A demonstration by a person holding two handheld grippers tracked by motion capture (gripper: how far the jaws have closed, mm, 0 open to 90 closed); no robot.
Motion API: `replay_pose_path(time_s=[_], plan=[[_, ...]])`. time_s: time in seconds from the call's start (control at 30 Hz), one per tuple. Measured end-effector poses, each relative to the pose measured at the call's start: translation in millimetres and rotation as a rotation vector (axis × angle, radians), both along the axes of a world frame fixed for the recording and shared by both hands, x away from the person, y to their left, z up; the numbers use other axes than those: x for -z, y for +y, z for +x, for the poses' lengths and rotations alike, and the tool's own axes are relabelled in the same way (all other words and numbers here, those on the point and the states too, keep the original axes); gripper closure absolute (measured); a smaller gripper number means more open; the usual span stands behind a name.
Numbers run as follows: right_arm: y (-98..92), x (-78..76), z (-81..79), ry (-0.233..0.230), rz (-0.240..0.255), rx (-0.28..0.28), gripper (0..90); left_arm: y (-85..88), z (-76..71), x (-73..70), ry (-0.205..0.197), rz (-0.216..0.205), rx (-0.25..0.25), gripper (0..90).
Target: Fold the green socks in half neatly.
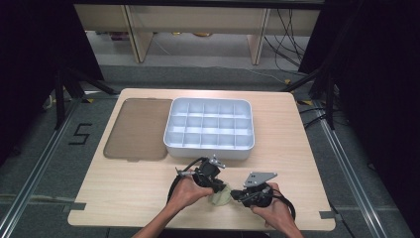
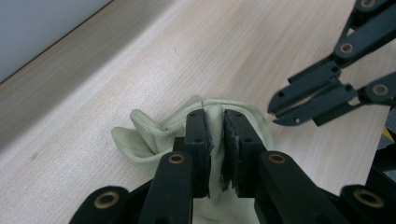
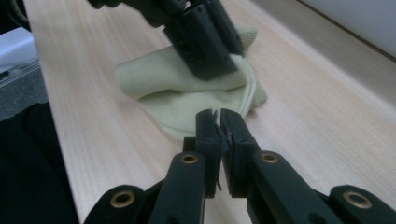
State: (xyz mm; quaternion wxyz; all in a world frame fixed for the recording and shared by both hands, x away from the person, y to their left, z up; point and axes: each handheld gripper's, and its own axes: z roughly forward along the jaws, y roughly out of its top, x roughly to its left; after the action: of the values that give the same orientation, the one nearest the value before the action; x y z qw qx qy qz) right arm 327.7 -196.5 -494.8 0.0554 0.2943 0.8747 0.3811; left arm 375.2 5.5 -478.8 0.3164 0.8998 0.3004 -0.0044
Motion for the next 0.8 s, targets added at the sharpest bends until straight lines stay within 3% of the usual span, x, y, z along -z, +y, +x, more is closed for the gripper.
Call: replay_pose_path(time_s=[0.03,0.17,0.37,0.4,0.6,0.67,0.7,0.73,0.8], plan=[[-0.3,1.1,3.1,-0.019,-0.010,-0.012,86.5,-1.4,-0.6,0.9,-0.011,0.008,0.000,79.7],[0.9,3.7,6.0,-0.005,-0.016,0.002,86.5,-3.4,-1.7,2.1,-0.023,0.012,0.015,79.6],[0.6,4.5,8.8,-0.018,-0.012,-0.005,86.4,-0.8,-1.5,1.1,0.007,-0.024,-0.002,75.2],[1.9,4.2,8.0,-0.012,-0.007,-0.004,86.4,-1.4,-2.2,1.1,0.015,-0.050,-0.016,73.6],[7.0,6.8,10.0,-0.018,-0.017,-0.007,86.4,2.8,-0.5,-2.9,0.024,-0.117,-0.024,69.4],[8.6,8.8,10.9,-0.004,-0.030,-0.006,86.4,5.9,-0.6,-6.4,0.042,-0.147,-0.032,62.6],[9.7,11.4,11.3,-0.024,-0.016,0.001,86.4,9.2,-0.7,-9.3,0.057,-0.191,-0.035,61.3],[9.7,11.4,11.3,-0.024,-0.016,0.001,86.4,9.2,-0.7,-9.3,0.057,-0.191,-0.035,59.9],[8.9,10.1,11.2,0.002,-0.036,-0.009,86.4,16.5,0.4,-15.2,0.048,-0.227,-0.043,59.2]])
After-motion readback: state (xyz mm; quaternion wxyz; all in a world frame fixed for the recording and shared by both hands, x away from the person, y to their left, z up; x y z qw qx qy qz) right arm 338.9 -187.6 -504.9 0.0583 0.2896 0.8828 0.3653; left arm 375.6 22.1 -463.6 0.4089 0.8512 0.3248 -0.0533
